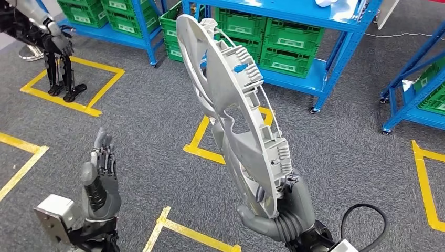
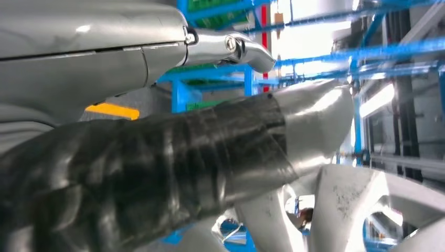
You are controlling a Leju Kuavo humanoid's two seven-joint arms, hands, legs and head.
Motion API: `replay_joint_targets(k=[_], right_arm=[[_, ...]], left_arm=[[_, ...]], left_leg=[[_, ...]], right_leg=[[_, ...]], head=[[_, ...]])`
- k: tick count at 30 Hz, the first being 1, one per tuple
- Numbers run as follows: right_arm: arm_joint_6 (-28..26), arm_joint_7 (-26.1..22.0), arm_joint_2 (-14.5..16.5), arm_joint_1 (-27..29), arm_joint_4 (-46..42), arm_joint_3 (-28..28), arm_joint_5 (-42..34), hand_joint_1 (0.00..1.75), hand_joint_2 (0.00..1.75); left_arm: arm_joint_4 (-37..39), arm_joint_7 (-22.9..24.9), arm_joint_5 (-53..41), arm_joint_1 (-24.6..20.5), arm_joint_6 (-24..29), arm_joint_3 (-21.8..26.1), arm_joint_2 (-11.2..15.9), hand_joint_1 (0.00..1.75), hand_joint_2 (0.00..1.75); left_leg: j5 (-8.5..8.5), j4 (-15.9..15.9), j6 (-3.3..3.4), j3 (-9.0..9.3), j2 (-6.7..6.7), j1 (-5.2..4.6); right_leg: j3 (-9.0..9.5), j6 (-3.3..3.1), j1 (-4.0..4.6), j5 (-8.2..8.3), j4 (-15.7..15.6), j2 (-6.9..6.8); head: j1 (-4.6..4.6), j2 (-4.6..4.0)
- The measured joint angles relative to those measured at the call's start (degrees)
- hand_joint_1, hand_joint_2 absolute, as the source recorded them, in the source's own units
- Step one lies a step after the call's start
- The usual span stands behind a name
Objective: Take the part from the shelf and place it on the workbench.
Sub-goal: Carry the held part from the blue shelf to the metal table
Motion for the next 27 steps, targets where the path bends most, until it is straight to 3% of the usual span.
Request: replay_joint_targets(k=[2, 3, 5, 7, 8, 9, 11, 13, 15, 16, 17, 19, 21, 23, 24, 25, 27], right_arm=[[0.0, 0.01, 0.02, -0.01, 0.0, -0.01, 0.0, 1.75, 1.75], [0.01, 0.02, 0.02, -0.01, -0.02, -0.01, 0.01, 1.75, 1.75], [0.01, 0.02, 0.01, 0.0, -0.05, -0.02, 0.06, 1.75, 1.75], [0.02, 0.08, 0.0, 0.12, -0.07, -0.02, 0.19, 1.75, 1.75], [0.03, 0.14, 0.0, 0.22, -0.07, -0.02, 0.26, 1.75, 1.75], [0.03, 0.2, 0.0, 0.32, -0.07, -0.02, 0.33, 1.75, 1.75], [0.05, 0.25, 0.0, 0.38, -0.08, -0.04, 0.43, 1.75, 1.75], [0.12, 0.25, 0.01, 0.35, -0.13, -0.05, 0.49, 1.75, 1.75], [0.2, 0.26, 0.02, 0.35, -0.22, -0.08, 0.54, 1.75, 1.75], [0.21, 0.26, 0.02, 0.35, -0.27, -0.1, 0.57, 1.75, 1.75], [0.22, 0.27, 0.03, 0.33, -0.28, -0.13, 0.6, 1.75, 1.75], [0.22, 0.29, 0.05, 0.3, -0.3, -0.16, 0.67, 1.75, 1.75], [0.21, 0.3, 0.13, 0.31, -0.3, -0.19, 0.7, 1.75, 1.75], [0.21, 0.31, 0.19, 0.4, -0.3, -0.24, 0.7, 1.75, 1.75], [0.21, 0.32, 0.2, 0.45, -0.29, -0.25, 0.7, 1.75, 1.75], [0.22, 0.33, 0.2, 0.49, -0.29, -0.27, 0.7, 1.75, 1.75], [0.28, 0.33, 0.21, 0.5, -0.29, -0.28, 0.7, 1.75, 1.75]], left_arm=[[-0.02, -0.02, -0.03, 0.06, 0.01, 0.02, 0.01, 0.0, 0.0], [-0.03, -0.03, -0.05, 0.06, -0.01, 0.02, -0.02, 0.0, 0.0], [-0.03, -0.05, -0.11, 0.04, -0.13, 0.03, -0.15, 0.0, 0.0], [0.01, -0.09, -0.15, 0.05, -0.31, 0.03, -0.28, 0.0, 0.0], [0.03, -0.13, -0.15, 0.09, -0.4, 0.03, -0.31, 0.0, 0.0], [0.04, -0.15, -0.15, 0.14, -0.47, 0.03, -0.32, 0.0, 0.0], [0.05, -0.19, -0.16, 0.25, -0.54, 0.03, -0.38, 0.0, 0.0], [0.05, -0.21, -0.17, 0.3, -0.55, 0.03, -0.49, 0.0, 0.0], [0.04, -0.24, -0.2, 0.39, -0.62, 0.04, -0.55, 0.0, 0.0], [0.04, -0.26, -0.2, 0.5, -0.69, 0.05, -0.56, 0.0, 0.0], [0.02, -0.28, -0.21, 0.67, -0.76, 0.11, -0.56, 0.0, 0.0], [-0.03, -0.32, -0.22, 0.82, -0.95, 0.3, -0.55, 0.0, 0.0], [-0.05, -0.34, -0.23, 0.82, -1.04, 0.43, -0.55, 0.0, 0.0], [-0.01, -0.33, -0.23, 0.9, -1.05, 0.46, -0.57, 0.0, 0.0], [0.01, -0.33, -0.22, 0.94, -1.05, 0.48, -0.58, 0.0, 0.0], [0.03, -0.33, -0.22, 0.95, -1.06, 0.51, -0.59, 0.0, 0.0], [0.05, -0.34, -0.21, 0.92, -1.1, 0.58, -0.6, 0.0, 0.0]], left_leg=[[0.42, -0.27, 0.55, 0.02, -1.47, 0.17], [0.64, -0.46, 0.86, 0.06, -2.12, 0.33], [0.99, -0.72, 1.36, 0.1, -3.47, 0.6], [1.1, -0.63, 1.55, -0.08, -5.0, 0.56], [1.11, -0.54, 1.57, -0.15, -5.83, 0.52], [1.11, -0.41, 1.57, -0.18, -6.69, 0.5], [1.09, -0.14, 1.53, -0.2, -8.4, 0.46], [1.15, 0.09, 1.28, -0.49, -9.86, 0.47], [1.48, 0.12, 0.58, -1.13, -11.04, 0.8], [1.69, 0.04, 0.15, -1.38, -11.64, 0.99], [1.79, 0.0, -0.17, -1.65, -11.64, 1.08], [0.66, 1.87, -0.72, -2.87, -9.01, 0.88], [-2.27, 8.16, -1.28, -6.08, -5.37, 0.94], [-4.38, 14.86, -1.84, -9.52, -4.31, 1.35], [-4.17, 15.77, -2.04, -10.04, -4.15, 1.52], [-3.09, 14.48, -2.17, -9.38, -3.94, 1.65], [-0.19, 6.86, -2.09, -5.16, -2.02, 1.61]], right_leg=[[-0.07, 0.66, -0.1, -0.23, 0.15, -0.46], [-0.47, 0.99, -0.21, -0.87, 0.95, 0.27], [-2.91, 1.47, -0.45, -3.76, 6.11, 2.75], [-6.56, 1.58, -0.48, -6.96, 14.02, 3.97], [-7.83, 1.56, -0.48, -7.41, 16.5, 4.12], [-8.14, 1.47, -0.47, -6.71, 16.77, 4.21], [-5.87, 0.98, -0.46, -2.67, 10.94, 5.05], [-2.6, 0.21, -0.58, 0.09, 3.56, 7.4], [-1.16, -0.29, -0.51, 0.29, 0.81, 8.59], [-0.89, -0.41, -0.39, 0.43, 0.39, 8.17], [-0.73, -0.6, -0.48, 0.67, 0.07, 7.55], [-0.14, -1.05, -0.76, 1.13, -0.96, 6.22], [0.16, -1.33, -0.86, 1.28, -1.35, 4.86], [0.05, -1.32, -0.87, 1.17, -1.19, 3.4], [0.01, -1.23, -0.89, 1.07, -1.1, 2.67], [0.0, -1.1, -0.92, 0.95, -0.99, 1.97], [0.11, -0.59, -0.95, 0.57, -0.62, 0.7]], head=[[0.09, 0.01], [0.19, 0.0], [0.83, 0.0], [1.61, 0.0], [1.88, 0.0], [2.1, 0.0], [2.55, 0.0], [2.73, 0.0], [2.89, 0.0], [3.03, 0.0], [3.17, 0.0], [2.81, 0.0], [2.03, 0.0], [1.49, 0.01], [1.27, 0.0], [1.05, 0.0], [0.51, 0.01]])
